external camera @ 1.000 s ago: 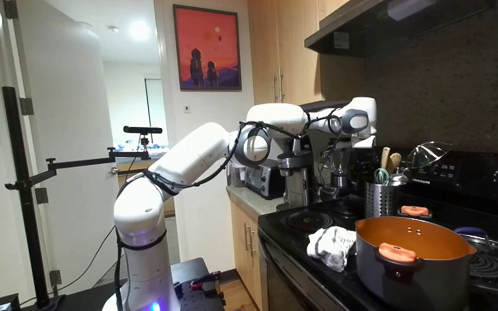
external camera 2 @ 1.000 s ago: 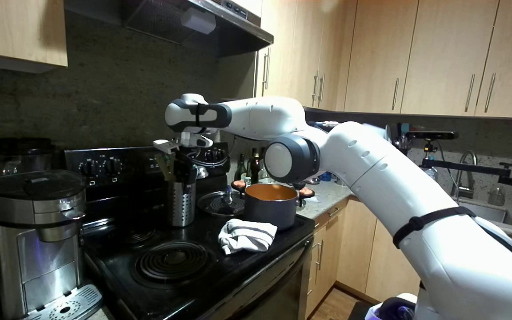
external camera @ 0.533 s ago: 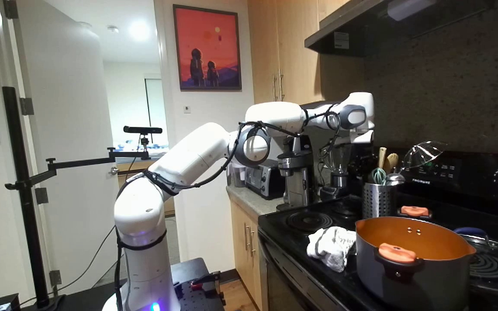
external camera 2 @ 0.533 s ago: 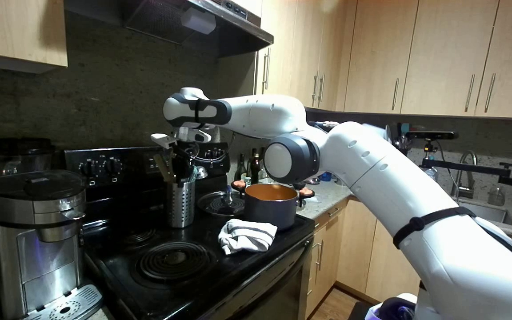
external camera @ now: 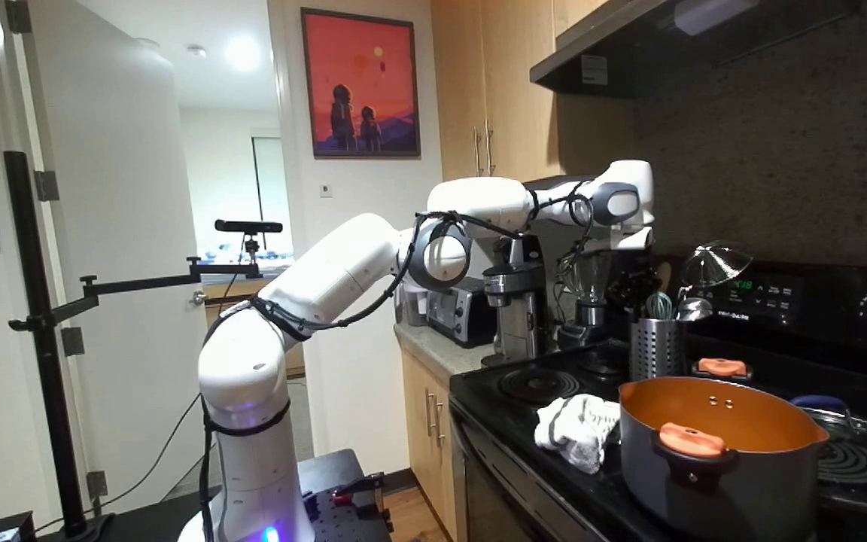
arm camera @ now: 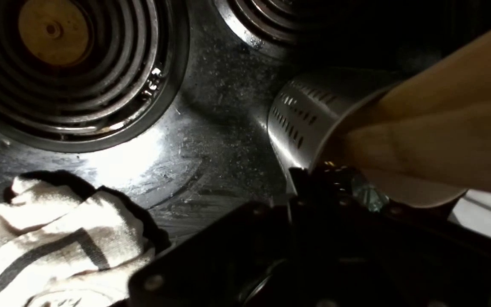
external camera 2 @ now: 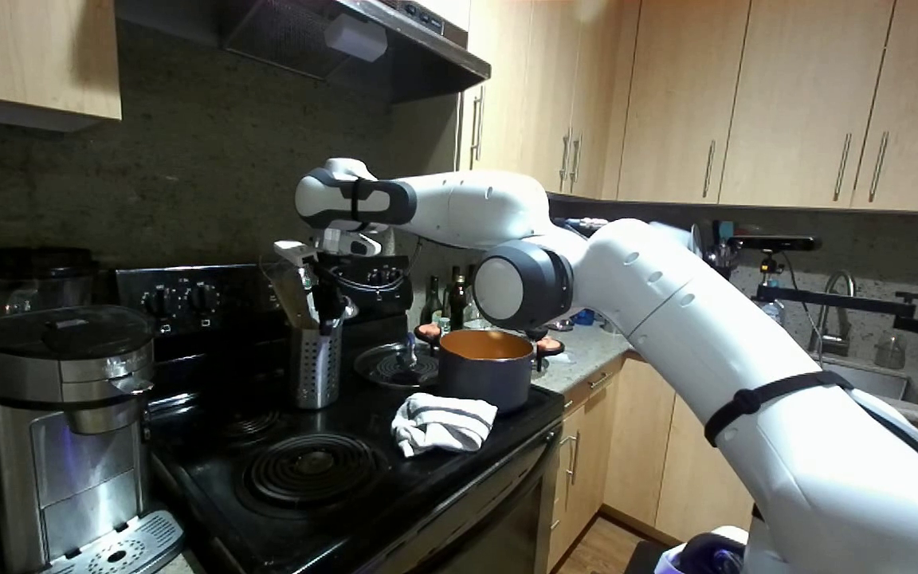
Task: Move the utensil holder forward
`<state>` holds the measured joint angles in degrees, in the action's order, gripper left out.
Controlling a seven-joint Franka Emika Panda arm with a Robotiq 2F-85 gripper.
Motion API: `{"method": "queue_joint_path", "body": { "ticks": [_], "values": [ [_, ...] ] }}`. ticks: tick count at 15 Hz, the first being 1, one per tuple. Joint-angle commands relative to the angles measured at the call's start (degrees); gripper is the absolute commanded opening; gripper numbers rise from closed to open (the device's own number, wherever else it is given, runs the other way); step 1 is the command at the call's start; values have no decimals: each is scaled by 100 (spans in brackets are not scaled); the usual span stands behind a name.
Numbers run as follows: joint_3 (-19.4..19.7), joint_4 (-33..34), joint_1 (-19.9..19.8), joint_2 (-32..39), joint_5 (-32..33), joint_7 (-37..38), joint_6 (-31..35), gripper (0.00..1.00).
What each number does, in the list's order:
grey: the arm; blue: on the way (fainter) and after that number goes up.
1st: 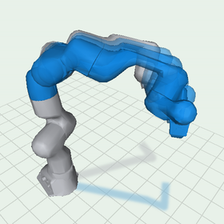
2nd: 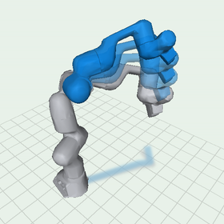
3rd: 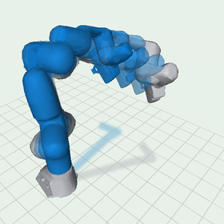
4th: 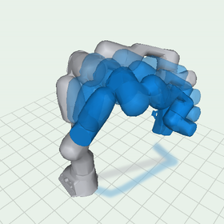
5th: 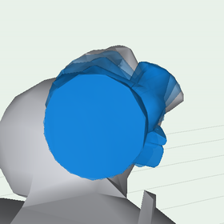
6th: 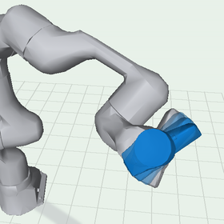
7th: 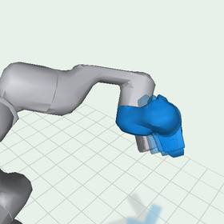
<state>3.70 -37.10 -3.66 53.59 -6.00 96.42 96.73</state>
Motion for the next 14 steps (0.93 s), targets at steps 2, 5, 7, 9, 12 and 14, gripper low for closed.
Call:
{"method": "queue_joint_path", "body": {
  "ticks": [2, 5, 7, 9, 12, 14],
  "values": [
    [0, 81, -24, 29, -43, 197, -151, 1],
    [-25, 66, -16, -77, -54, 179, -265, 1],
    [-26, 72, -10, -119, -43, 156, -366, 1],
    [-37, 81, -4, -174, -49, 142, -466, 1],
    [-81, 100, -15, -259, -98, 127, -521, 1],
    [-93, 117, -15, -301, -102, 132, -567, 1]
  ]
}}
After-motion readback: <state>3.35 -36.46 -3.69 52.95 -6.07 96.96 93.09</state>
